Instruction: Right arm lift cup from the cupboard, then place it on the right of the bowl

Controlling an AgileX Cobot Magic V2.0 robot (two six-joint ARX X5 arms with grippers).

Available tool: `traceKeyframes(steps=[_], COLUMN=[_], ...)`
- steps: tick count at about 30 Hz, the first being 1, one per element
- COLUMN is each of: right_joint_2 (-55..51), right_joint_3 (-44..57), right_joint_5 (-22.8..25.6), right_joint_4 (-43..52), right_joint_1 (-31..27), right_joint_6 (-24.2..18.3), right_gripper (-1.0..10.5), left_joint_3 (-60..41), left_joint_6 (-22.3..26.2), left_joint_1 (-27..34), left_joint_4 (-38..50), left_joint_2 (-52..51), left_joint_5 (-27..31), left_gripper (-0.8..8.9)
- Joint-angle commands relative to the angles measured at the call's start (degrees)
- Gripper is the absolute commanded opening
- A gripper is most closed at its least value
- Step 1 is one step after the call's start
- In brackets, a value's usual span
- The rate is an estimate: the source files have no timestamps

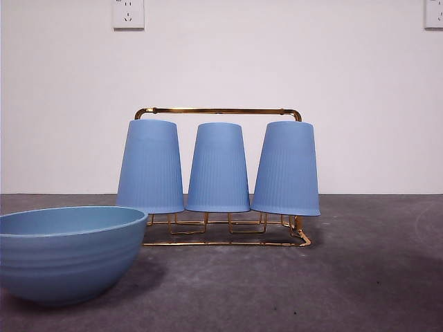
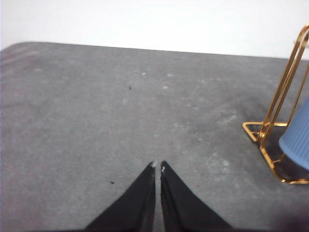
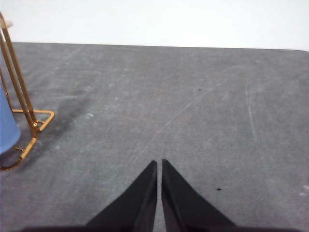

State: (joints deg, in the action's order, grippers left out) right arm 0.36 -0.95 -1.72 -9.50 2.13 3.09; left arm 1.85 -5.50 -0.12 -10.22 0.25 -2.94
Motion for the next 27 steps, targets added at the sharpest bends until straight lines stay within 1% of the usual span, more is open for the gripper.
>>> traceKeyframes(steps=[1, 4, 7, 10, 12, 17, 21, 23, 27], right_joint_2=[-0.15, -0.15, -0.09, 0.15, 0.90, 4.68, 8.98, 11.37, 16.04], right_joint_3=[0.31, -0.17, -1.49, -3.56, -5.40, -11.54, -17.03, -19.76, -24.57], right_joint_5=[-0.24, -2.93, -4.35, -4.35, -4.50, -5.16, -7.74, -9.97, -16.39], right_joint_4=[1.27, 1.33, 1.33, 1.31, 1.09, -1.64, -4.61, -6.12, -8.37], right_joint_1=[-0.07, 0.00, 0.17, 0.68, 1.14, 2.45, 3.08, 3.13, 3.13], right_joint_6=[7.41, 12.52, 16.33, 18.95, 20.24, 20.94, 20.85, 20.63, 19.34], right_gripper=[0.1, 0.1, 0.1, 0.1, 0.1, 0.1, 0.1, 0.1, 0.1], left_joint_3=[-1.14, -0.39, 1.25, 3.80, 5.92, 12.07, 17.42, 20.46, 25.79], left_joint_6=[-8.57, -10.78, -13.73, -16.41, -17.40, -18.16, -18.14, -18.12, -17.88], left_joint_1=[0.11, -0.20, -0.61, -0.72, -0.72, -1.33, -2.08, -2.54, -3.50], left_joint_4=[-0.46, -1.05, -0.61, -0.26, -0.31, -0.50, -1.51, -2.40, -3.80], left_joint_2=[-0.04, 0.61, 2.10, 4.42, 6.23, 11.93, 17.38, 20.59, 26.80], left_joint_5=[0.11, 0.11, 0.13, 0.17, 0.17, 0.15, -0.90, -2.58, -6.62], left_gripper=[0.15, 0.15, 0.15, 0.15, 0.15, 0.15, 0.15, 0.15, 0.15])
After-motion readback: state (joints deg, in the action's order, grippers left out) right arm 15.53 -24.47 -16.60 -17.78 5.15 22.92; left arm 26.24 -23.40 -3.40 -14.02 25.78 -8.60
